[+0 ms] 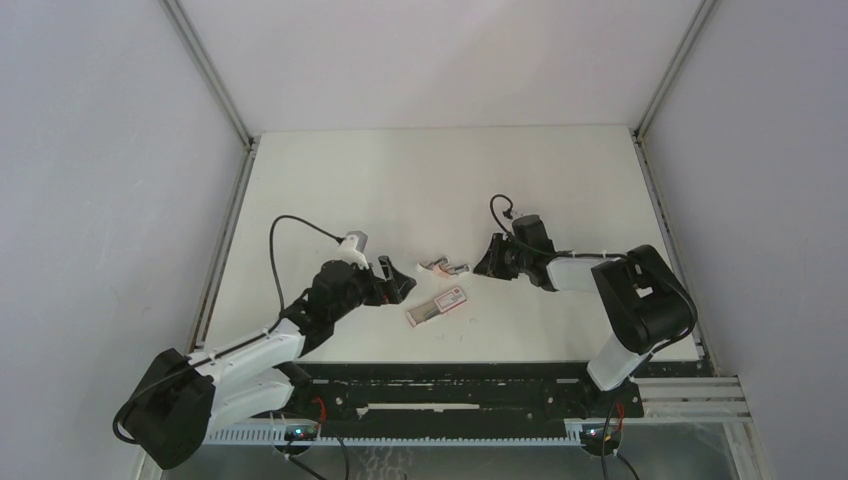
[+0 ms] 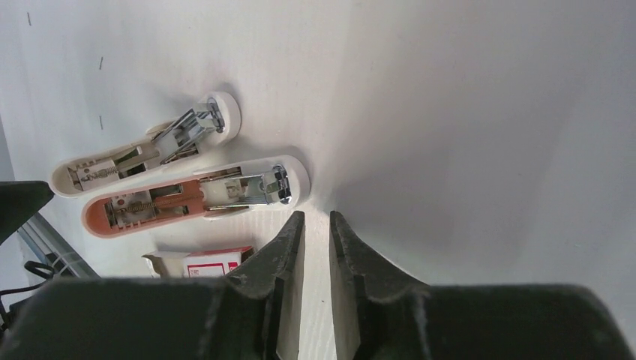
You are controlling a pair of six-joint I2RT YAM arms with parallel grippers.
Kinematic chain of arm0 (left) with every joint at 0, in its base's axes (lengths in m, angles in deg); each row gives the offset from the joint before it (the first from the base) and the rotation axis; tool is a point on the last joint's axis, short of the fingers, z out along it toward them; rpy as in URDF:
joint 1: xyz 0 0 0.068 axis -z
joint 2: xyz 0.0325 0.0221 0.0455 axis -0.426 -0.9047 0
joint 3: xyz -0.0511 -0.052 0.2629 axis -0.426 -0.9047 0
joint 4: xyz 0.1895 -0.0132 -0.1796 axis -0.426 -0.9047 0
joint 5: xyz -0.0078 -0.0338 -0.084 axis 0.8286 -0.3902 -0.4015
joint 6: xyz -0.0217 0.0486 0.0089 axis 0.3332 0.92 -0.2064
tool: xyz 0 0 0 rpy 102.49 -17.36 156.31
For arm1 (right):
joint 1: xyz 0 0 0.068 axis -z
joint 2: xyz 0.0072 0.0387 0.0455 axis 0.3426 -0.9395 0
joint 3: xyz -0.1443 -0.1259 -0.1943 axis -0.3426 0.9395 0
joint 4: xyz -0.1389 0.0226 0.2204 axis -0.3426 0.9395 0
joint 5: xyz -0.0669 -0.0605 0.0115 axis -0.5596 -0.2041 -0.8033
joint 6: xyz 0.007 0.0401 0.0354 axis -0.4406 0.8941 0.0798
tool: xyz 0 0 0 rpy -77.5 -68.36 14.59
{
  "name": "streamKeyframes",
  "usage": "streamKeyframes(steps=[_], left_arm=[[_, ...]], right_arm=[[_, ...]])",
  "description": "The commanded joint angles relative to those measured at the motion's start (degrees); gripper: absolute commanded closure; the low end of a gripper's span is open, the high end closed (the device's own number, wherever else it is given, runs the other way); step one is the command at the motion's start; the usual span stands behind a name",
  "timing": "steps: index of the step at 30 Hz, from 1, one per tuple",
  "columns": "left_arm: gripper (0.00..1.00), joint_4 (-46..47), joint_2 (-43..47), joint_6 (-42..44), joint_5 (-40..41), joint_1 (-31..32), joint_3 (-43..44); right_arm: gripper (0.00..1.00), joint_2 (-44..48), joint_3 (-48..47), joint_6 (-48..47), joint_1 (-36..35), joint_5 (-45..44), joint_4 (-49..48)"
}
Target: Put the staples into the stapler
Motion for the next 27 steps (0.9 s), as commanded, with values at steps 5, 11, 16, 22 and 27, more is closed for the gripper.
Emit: streamKeyframes(steps=[5, 11, 16, 22, 27], left_arm=[[0.00, 2.87, 0.03, 1.61, -1.03, -0.46, 0.92], [0.06, 3.96, 1.56, 6.88, -3.66, 0.57, -1.36], [0.25, -1.47, -2.20, 13.61, 3.00, 8.72, 2.30], [0.50, -2.78, -9.95, 15.67, 8.53, 14.39, 7.43], [0.58, -2.78, -14.71, 17.84, 9.92, 16.45, 10.52]], right_arm=[[0.83, 3.67, 0.87, -0.87, 0.92, 0.56, 1.57], [0.76, 11.41, 2.42, -3.98, -1.40, -1.55, 5.81], [0.73, 16.90, 2.72, -5.31, -6.70, -8.50, 11.58], [0.73, 21.26, 4.91, -2.60, -8.76, -10.23, 11.08], [0.73, 23.54, 5.78, -2.17, -8.84, -10.78, 11.22]])
